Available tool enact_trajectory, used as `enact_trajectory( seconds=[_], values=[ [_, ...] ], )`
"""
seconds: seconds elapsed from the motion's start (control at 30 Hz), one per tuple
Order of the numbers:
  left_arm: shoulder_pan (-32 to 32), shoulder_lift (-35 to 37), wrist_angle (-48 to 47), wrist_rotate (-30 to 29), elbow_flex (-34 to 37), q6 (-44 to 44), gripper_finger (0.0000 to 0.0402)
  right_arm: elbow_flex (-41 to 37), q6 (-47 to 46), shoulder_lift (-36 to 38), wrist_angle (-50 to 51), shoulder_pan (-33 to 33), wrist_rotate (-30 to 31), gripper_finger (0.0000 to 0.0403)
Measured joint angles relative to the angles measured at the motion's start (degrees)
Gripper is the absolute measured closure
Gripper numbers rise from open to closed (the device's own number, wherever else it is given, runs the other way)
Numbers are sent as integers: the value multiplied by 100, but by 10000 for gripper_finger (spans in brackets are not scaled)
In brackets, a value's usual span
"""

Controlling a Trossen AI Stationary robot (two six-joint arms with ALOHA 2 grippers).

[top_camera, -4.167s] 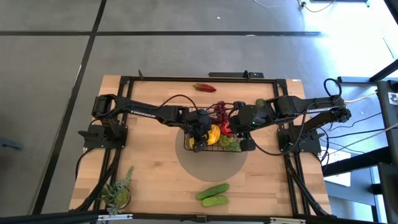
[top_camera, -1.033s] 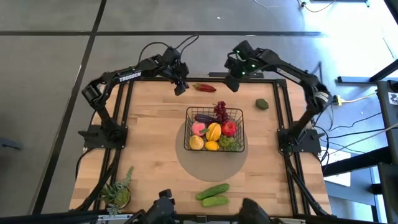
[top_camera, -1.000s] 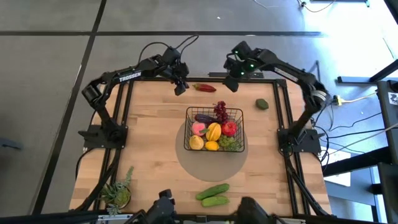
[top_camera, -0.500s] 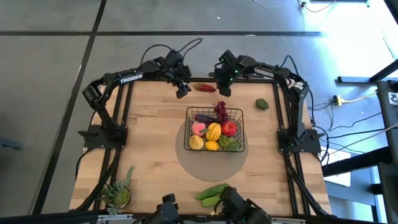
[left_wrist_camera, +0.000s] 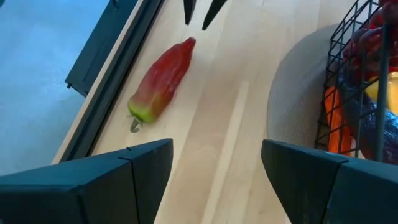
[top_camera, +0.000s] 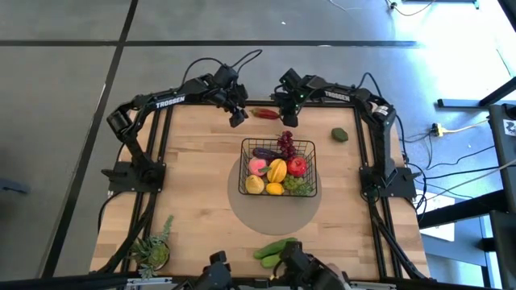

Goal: Build produce basket
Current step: Put the red pepper into the black wire basket

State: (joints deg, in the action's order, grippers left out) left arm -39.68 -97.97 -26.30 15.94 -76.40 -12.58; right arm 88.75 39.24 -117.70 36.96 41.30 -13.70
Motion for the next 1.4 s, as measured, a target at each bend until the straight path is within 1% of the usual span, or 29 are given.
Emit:
enact_trajectory(
  seconds=[0.33,0.77,0.9,1.4],
  values=[
    [7,2,2,0,0,52,168,0,4,-298,-145,0,62,322],
    [7,4,4,0,0,61,168,0,-19,-346,-315,-2,70,322],
    [7,4,6,0,0,64,168,-3,-24,-435,-322,0,216,322],
    [9,6,8,-10,-2,64,168,-7,-22,-657,-498,-9,167,324]
  ],
)
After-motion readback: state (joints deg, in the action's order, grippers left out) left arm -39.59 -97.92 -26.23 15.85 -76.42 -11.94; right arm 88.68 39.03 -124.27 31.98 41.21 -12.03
